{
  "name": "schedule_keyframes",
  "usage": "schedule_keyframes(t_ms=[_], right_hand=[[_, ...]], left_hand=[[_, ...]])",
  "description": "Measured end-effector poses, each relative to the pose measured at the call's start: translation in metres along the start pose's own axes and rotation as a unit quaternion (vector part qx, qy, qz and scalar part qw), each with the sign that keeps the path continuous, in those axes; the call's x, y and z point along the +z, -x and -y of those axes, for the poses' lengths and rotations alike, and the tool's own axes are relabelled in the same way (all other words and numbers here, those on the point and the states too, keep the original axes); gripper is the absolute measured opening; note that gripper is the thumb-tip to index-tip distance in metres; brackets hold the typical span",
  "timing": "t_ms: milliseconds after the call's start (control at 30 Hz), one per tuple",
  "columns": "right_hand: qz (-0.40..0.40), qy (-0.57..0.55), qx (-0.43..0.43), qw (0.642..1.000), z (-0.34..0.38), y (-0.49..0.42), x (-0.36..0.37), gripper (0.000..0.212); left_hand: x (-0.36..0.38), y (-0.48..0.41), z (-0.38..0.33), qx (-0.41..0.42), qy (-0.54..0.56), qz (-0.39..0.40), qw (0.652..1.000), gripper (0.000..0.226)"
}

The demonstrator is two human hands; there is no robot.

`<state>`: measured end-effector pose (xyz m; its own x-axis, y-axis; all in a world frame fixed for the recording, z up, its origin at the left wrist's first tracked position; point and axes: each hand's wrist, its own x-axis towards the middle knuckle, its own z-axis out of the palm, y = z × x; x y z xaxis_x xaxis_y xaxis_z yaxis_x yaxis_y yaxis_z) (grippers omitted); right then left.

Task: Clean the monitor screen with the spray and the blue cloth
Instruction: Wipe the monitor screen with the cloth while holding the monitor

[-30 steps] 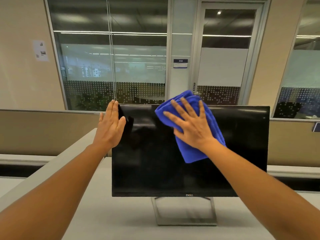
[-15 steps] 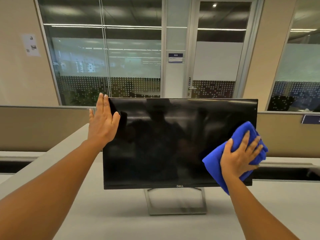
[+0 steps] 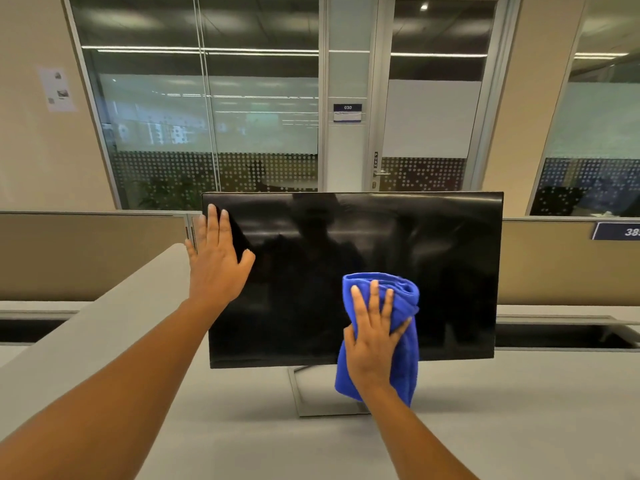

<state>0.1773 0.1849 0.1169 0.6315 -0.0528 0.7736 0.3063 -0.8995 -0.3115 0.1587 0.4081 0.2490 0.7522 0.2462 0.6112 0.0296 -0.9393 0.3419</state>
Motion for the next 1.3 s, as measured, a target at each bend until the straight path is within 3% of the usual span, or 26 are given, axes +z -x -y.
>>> schedule_keyframes(t_ms=[167,300,367,433,533,633,700,867,967,1067,1200,1300], right_hand=[[0.070,-0.062,-0.070,0.993,0.025,0.015,-0.009,0.073],[0.131,-0.158,-0.059,0.977,0.031,0.034,-0.019,0.068],[0.125,-0.212,-0.032,0.969,0.033,0.041,-0.026,0.065],[0.103,-0.282,0.010,0.954,0.035,0.047,-0.037,0.063],[0.110,-0.348,0.039,0.930,0.040,0.058,-0.051,0.054],[0.153,-0.415,0.071,0.894,0.043,0.069,-0.065,0.048],[0.182,-0.402,0.078,0.894,0.037,0.076,-0.073,0.050],[0.208,-0.326,0.025,0.922,-0.002,0.087,-0.100,0.053],[0.186,-0.328,0.094,0.921,-0.028,0.095,-0.117,0.053],[0.199,-0.376,0.161,0.890,-0.042,0.105,-0.129,0.062],[0.216,-0.324,0.164,0.906,-0.049,0.114,-0.137,0.050],[0.222,-0.281,0.145,0.922,-0.056,0.115,-0.146,0.047]], left_hand=[[0.022,0.042,-0.014,0.021,0.033,0.023,0.999,0.070],[0.034,0.082,-0.028,0.007,0.110,0.051,0.993,0.063],[0.038,0.105,-0.037,-0.026,0.174,0.081,0.981,0.054],[0.041,0.129,-0.048,-0.071,0.243,0.132,0.958,0.044],[0.038,0.159,-0.070,-0.110,0.373,0.207,0.898,0.026],[0.033,0.179,-0.094,-0.142,0.463,0.204,0.850,0.019],[0.029,0.188,-0.106,-0.173,0.485,0.192,0.835,0.019],[0.022,0.197,-0.124,-0.193,0.475,0.192,0.837,0.020],[0.021,0.198,-0.134,-0.224,0.489,0.189,0.822,0.024],[0.021,0.204,-0.146,-0.248,0.508,0.197,0.801,0.025],[0.028,0.229,-0.164,-0.270,0.436,0.150,0.845,0.040],[0.031,0.252,-0.179,-0.224,0.417,0.149,0.868,0.053]])
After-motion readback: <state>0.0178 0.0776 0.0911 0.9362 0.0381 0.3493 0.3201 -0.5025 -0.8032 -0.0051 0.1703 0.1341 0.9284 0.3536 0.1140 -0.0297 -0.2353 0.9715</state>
